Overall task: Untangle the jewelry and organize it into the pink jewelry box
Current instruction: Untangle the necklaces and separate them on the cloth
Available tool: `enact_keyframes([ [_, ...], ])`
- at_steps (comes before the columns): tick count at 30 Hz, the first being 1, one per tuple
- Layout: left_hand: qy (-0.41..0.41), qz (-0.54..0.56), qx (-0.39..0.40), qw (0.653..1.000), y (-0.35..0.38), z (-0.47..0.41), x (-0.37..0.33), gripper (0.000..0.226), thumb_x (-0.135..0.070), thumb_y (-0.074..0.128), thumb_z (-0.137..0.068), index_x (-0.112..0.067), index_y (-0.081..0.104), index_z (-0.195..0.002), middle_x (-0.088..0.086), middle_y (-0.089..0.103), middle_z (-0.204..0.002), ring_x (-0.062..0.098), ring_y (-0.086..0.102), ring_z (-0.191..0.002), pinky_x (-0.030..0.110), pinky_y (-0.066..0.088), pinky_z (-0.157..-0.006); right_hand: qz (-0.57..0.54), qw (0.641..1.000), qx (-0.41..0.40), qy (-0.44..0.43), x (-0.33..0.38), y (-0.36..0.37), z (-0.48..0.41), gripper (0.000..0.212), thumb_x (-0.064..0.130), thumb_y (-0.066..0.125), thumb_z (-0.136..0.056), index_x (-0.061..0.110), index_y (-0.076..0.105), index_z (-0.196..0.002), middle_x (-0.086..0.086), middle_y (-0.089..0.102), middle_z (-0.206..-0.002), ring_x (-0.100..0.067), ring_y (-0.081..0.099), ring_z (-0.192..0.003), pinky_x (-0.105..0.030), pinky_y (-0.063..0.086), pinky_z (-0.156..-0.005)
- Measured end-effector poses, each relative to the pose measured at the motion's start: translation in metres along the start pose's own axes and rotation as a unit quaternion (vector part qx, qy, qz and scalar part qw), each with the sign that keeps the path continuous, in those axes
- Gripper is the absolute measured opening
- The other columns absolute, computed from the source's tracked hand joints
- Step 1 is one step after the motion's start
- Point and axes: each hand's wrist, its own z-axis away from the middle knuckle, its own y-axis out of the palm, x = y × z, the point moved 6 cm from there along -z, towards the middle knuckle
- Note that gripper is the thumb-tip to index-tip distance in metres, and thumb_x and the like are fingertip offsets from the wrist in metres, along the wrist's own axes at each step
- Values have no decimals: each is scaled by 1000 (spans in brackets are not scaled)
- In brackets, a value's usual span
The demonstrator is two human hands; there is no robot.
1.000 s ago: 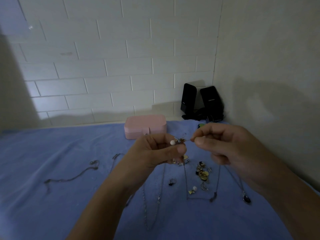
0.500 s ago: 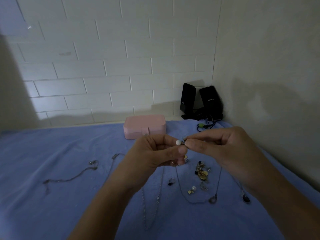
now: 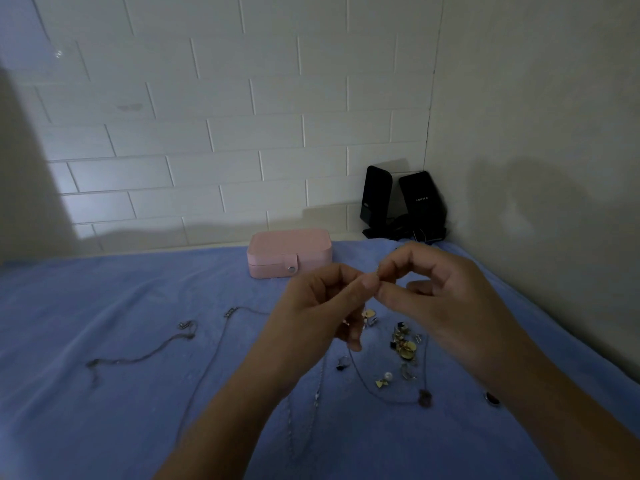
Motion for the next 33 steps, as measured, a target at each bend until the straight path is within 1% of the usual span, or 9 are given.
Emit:
enact_keyframes([
  [2, 8, 15, -14, 1000, 0, 0, 0, 24, -35, 56, -79, -14, 60, -69, 5, 41, -61, 9, 35, -45, 18, 34, -43, -56, 998, -2, 28, -4, -1, -1, 7, 13, 72, -77, 18, 67, -75, 5, 66, -77, -3, 51, -50, -13, 41, -50],
  [3, 7, 31, -21, 999, 0, 0, 1, 25, -36, 56, -79, -13, 59, -69, 7, 37, -64, 9, 29, -46, 16, 30, -42, -93, 994, -1, 50, -8, -1, -1, 4, 16, 73, -73, 17, 69, -74, 1, 66, -74, -1, 49, -48, -12, 40, -49],
  [8, -29, 118, -36, 992, 1, -2, 10, 36, -35, 56, -79, 0, 62, -85, 24, 31, -73, 14, 16, -54, 18, 22, -43, -254, 955, 20, 151, -25, 5, -2, 19, 16, 64, -66, 7, 73, -80, -5, 70, -74, -9, 60, -57, -16, 50, -56],
  [12, -44, 158, -39, 986, 5, -2, 15, 23, -35, 60, -75, -13, 66, -75, 11, 36, -76, 11, 20, -53, 17, 23, -41, -290, 943, 14, 160, -27, 5, -3, 13, 14, 62, -64, 11, 74, -67, -6, 67, -67, -10, 61, -58, -17, 51, -56],
  [15, -53, 187, -59, 979, 2, -3, 17, 20, -32, 59, -77, -15, 70, -75, 3, 45, -74, 8, 24, -49, 16, 25, -40, -272, 949, 0, 157, -26, 2, -3, 16, 17, 60, -64, 7, 70, -71, -8, 63, -67, -10, 57, -55, -18, 50, -54],
  [20, -94, 227, -45, 968, 4, -3, 17, 25, -31, 57, -79, -18, 72, -64, -3, 53, -67, 6, 26, -47, 15, 25, -38, -231, 962, -17, 142, -24, 2, -5, 14, 20, 60, -70, 9, 69, -73, -12, 59, -74, -9, 40, -50, -16, 36, -48],
  [26, -136, 248, 20, 959, 12, -1, 18, 22, -19, 53, -75, -5, 62, -89, -1, 54, -64, 5, 31, -47, 14, 26, -38, -187, 979, -10, 79, -13, -3, -5, 7, 12, 59, -81, 8, 65, -80, -2, 67, -71, -5, 39, -47, -13, 34, -46],
  [29, -117, 237, 36, 964, 11, -1, 15, 8, -19, 62, -79, -11, 62, -82, -3, 54, -65, 5, 32, -49, 13, 27, -39, -147, 988, -20, 37, -8, -6, -5, 10, 4, 58, -86, 7, 66, -82, -1, 66, -68, -3, 43, -49, -12, 38, -49],
  [33, -73, 182, 14, 980, 5, -2, 14, 15, -21, 67, -80, -20, 68, -65, -6, 54, -63, 3, 33, -48, 12, 31, -42, -127, 991, -23, 17, -6, -9, -5, 10, 2, 57, -87, 5, 66, -84, 5, 64, -63, -1, 45, -50, -10, 39, -51],
])
